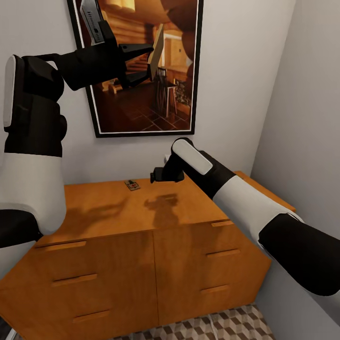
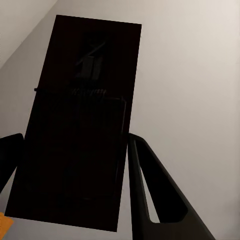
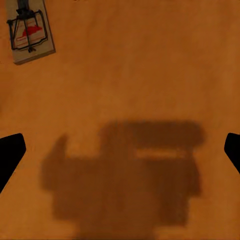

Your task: Take the four mousetraps from the cabinet in the bathroom and place them on the bathroom floor. Make sure all four end up on the same floor surface, and ensure that at least two of them are either under or directly next to the same bathroom sink.

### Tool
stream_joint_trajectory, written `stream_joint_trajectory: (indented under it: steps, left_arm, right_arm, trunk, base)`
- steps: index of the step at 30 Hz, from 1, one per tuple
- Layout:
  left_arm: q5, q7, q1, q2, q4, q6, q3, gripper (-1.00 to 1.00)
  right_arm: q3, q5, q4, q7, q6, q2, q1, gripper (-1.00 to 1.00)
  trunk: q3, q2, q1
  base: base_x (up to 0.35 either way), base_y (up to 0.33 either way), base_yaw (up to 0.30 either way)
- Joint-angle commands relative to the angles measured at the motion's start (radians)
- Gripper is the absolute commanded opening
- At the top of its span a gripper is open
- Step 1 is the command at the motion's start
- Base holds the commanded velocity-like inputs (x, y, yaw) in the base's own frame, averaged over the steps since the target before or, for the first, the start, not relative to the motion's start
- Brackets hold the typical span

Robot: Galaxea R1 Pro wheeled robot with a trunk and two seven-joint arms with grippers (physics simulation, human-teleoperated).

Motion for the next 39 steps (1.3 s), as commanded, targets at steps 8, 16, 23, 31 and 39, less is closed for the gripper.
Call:
stream_joint_trajectory:
  steps: [8,16,23,31,39]
  left_arm:
    - [0.007,0.009,0.000,0.001,0.002,0.001,-0.001,-1.00]
    - [0.008,0.009,0.001,0.001,0.001,0.001,-0.001,-1.00]
    - [0.009,0.009,0.001,0.001,0.001,0.001,-0.001,-1.00]
    - [0.009,0.008,0.010,-0.001,0.003,0.001,-0.002,-1.00]
    - [0.009,0.008,0.022,-0.001,0.003,0.001,-0.002,-1.00]
  right_arm:
    - [0.002,-0.010,-0.028,-0.008,0.000,-0.003,0.002,1.00]
    - [0.003,-0.010,-0.032,-0.009,0.001,-0.003,0.003,1.00]
    - [0.005,-0.010,-0.032,-0.009,0.001,-0.001,0.003,1.00]
    - [0.005,-0.009,-0.032,-0.012,0.002,-0.002,0.003,1.00]
    - [0.007,-0.007,-0.031,-0.014,0.003,-0.003,0.003,1.00]
  trunk:
    - [-0.001,-0.001,0.000]
    - [-0.001,-0.001,0.000]
    - [-0.001,-0.001,0.000]
    - [-0.001,-0.001,0.000]
    - [-0.001,-0.001,0.000]
  base:
    - [0.000,0.000,0.003]
    - [0.000,0.000,0.215]
    - [0.000,0.000,0.284]
    - [0.000,0.000,0.274]
    - [0.000,0.000,0.150]
